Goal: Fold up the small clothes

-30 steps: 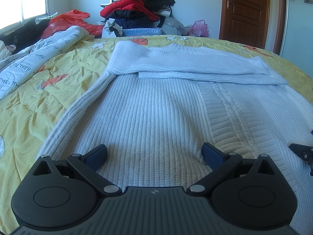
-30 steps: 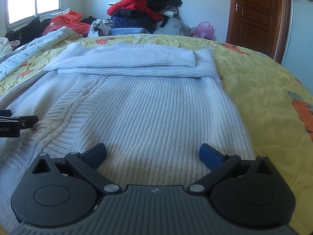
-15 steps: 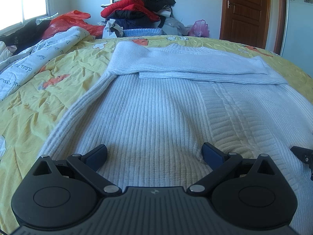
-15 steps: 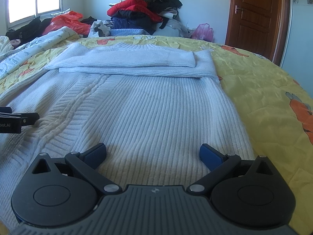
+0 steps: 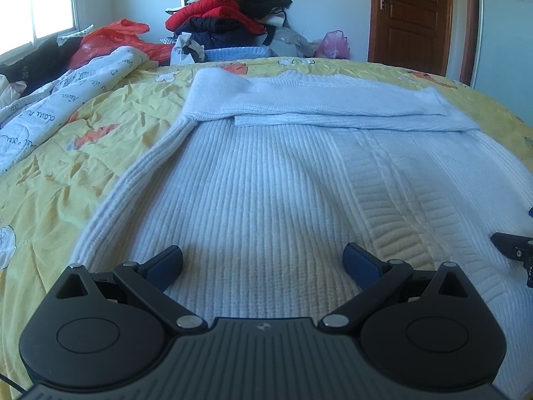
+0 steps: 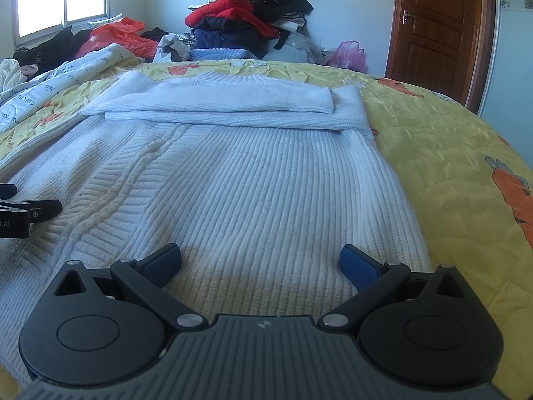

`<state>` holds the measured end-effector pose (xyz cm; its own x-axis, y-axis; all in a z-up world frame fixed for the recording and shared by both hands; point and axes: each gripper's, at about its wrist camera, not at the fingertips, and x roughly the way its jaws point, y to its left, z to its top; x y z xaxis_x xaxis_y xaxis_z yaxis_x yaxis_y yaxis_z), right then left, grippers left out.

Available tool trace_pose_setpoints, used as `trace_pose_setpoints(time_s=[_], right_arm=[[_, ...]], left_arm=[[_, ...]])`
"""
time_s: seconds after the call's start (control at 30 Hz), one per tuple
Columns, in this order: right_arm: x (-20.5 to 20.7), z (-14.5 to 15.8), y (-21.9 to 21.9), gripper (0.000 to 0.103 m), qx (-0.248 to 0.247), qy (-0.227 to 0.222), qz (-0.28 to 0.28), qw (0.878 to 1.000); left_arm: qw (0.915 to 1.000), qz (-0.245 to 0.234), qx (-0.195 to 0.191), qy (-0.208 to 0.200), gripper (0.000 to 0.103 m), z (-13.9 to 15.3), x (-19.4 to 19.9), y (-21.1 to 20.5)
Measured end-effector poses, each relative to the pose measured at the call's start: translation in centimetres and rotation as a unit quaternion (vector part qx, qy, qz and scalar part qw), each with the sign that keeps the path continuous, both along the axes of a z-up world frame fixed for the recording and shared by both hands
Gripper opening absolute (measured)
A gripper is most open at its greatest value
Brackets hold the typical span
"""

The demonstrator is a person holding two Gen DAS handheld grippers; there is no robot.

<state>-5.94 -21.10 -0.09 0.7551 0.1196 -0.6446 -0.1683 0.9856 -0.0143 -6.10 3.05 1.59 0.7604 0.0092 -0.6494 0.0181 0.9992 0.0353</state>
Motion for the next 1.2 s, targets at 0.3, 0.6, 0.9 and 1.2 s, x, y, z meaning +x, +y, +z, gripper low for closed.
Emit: trace_pose_setpoints(time_s=[0.3, 0.6, 0.9, 1.2], right_arm=[[0.0, 0.0, 0.0, 0.103, 0.000, 0.000, 0.000, 1.000], [0.0, 0.0, 0.0, 0.103, -0.001, 0.000, 0.001, 1.000], [-0.8, 0.2, -0.4, 0.103, 0.002, 0.002, 0.015, 1.000], [-2.9, 0.4, -1.5, 0.103, 0.000, 0.000, 0.040, 0.999]], left_arm=[[1.0000, -0.002, 0.000, 0.001, 0.103, 0.1, -0.4, 0.0], [1.0000, -0.004, 0.000, 0.004, 0.103, 0.1, -0.9, 0.1], [0.9999, -0.010, -0.001, 0.007, 0.103, 0.2, -2.3, 0.7], [0.9998, -0.013, -0.002, 0.013, 0.103, 0.4, -3.0, 1.1]])
